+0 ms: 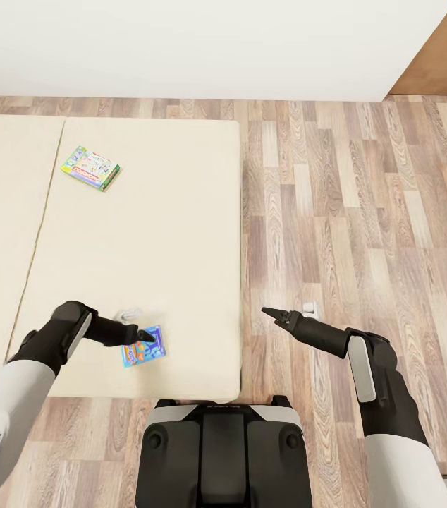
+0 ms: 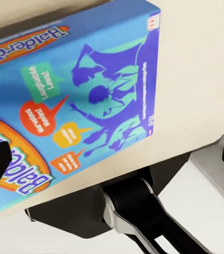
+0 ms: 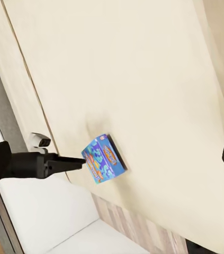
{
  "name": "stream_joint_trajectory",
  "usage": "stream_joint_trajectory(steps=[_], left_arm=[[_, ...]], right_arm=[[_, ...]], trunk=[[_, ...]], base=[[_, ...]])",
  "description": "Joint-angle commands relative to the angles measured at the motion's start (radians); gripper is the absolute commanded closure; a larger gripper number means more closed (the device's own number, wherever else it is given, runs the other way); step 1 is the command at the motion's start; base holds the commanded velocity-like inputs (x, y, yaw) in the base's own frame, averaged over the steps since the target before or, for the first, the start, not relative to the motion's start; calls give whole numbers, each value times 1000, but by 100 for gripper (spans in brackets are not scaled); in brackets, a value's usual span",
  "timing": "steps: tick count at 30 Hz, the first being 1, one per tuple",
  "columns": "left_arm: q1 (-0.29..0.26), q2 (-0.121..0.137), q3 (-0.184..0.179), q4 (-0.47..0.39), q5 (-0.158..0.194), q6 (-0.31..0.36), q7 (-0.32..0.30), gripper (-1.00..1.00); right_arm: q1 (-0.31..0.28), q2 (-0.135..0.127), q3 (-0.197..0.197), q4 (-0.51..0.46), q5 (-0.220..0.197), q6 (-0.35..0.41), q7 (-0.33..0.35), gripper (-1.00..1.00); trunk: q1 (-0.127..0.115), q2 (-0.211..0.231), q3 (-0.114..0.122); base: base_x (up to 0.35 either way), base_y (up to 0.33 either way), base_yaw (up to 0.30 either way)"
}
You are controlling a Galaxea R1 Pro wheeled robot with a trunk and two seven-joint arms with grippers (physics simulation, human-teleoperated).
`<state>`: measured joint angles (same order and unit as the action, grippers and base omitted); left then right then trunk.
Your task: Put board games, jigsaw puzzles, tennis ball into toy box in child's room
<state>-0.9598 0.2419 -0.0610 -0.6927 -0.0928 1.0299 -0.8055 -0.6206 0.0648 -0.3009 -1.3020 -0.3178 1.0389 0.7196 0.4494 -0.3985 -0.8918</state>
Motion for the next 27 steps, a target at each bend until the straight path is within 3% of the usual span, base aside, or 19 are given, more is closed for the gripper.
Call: stream_joint_trajectory(steps=[1,10,22,27], left_arm=[[0,-3,-4,-1,-10,4,-10,-100],[1,-30,-43,0,-12,14,-24,-100],[1,-38,-209,-1,-15,16,-161,-100],[1,-37,-254,0,-15,16,-187,-100]], right_arm=[[-1,1,-3,0,6,4,8,-100],[-1,1,-3,-1,6,5,8,-100],[-1,1,-4,-1,6,6,7,-100],[-1,0,-5,-1,6,6,7,-100]], trunk=[[1,-2,-1],[1,-2,-1],[1,-2,-1],[1,-2,-1]], base=[[0,0,0],[0,0,0],[0,0,0],[0,0,0]])
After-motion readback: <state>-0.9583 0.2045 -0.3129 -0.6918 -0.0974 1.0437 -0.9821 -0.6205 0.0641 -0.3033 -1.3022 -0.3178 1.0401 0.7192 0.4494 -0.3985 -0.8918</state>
